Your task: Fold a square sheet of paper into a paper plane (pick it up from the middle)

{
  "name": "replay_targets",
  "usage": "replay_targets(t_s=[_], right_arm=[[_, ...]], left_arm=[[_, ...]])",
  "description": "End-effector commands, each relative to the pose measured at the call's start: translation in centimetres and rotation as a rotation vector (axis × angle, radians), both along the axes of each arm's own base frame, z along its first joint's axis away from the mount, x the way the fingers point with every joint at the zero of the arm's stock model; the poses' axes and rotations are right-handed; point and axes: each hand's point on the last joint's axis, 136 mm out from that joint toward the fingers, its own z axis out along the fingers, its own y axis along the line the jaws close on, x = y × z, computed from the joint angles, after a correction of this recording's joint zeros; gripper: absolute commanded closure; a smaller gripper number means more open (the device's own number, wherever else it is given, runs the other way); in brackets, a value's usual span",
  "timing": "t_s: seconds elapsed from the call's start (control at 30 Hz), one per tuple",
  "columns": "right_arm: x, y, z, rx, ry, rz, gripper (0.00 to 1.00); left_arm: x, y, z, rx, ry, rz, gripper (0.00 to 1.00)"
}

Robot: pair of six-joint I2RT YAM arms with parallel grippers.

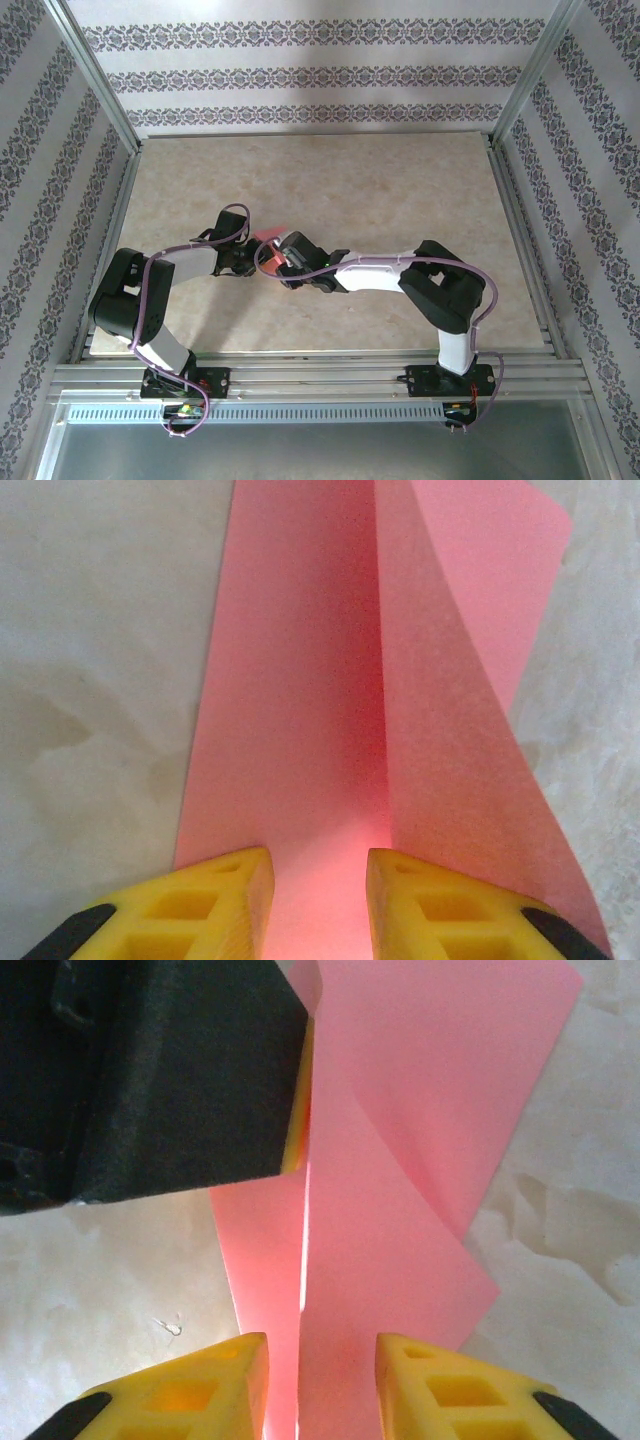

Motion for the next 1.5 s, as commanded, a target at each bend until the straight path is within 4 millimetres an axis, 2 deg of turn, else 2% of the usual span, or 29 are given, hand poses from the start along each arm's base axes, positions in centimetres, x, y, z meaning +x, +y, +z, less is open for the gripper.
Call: replay_targets(t_s=[0.0, 0.33, 0.57, 0.77, 1.0, 1.2, 1.3, 1.47], right_arm=[[0.4, 0.7, -0.1, -0.016, -0.001, -0.013, 0.66], [0.5, 0.3, -1.0, -0.05, 0.017, -0.036, 0.69], [0.5, 0.9, -0.6, -0.023, 0.008, -0.018, 0.8], [0.2, 1.0, -0.4, 0.018, 0.015, -0.002, 0.83], [0.0, 0.6, -0.2, 0.117, 0.037, 0.036, 0.86], [-0.6, 0.3, -0.1, 0.227, 0.104, 0.089, 0.87], [-0.8, 0.5, 0.1, 0.292, 0.151, 0.104, 0.87], [-0.5, 0.3, 0.2, 0.377, 0.227, 0.074, 0.87]], left_arm=[[-2.4, 0.7, -2.5, 0.065, 0.11, -0.011, 0.67], [-2.4, 0.5, -2.3, 0.052, 0.107, -0.008, 0.67], [-2.4, 0.5, -2.0, 0.05, 0.1, -0.005, 0.67], [-2.5, 0.6, -1.7, 0.048, 0.093, -0.001, 0.67], [-3.1, 1.3, 0.4, 0.066, 0.058, 0.003, 0.67], [-4.5, 1.9, 1.9, 0.091, 0.048, -0.014, 0.67], [-4.5, 1.5, 2.7, 0.064, 0.027, -0.029, 0.67], [-3.6, -0.4, 3.7, -0.031, -0.02, -0.069, 0.67]])
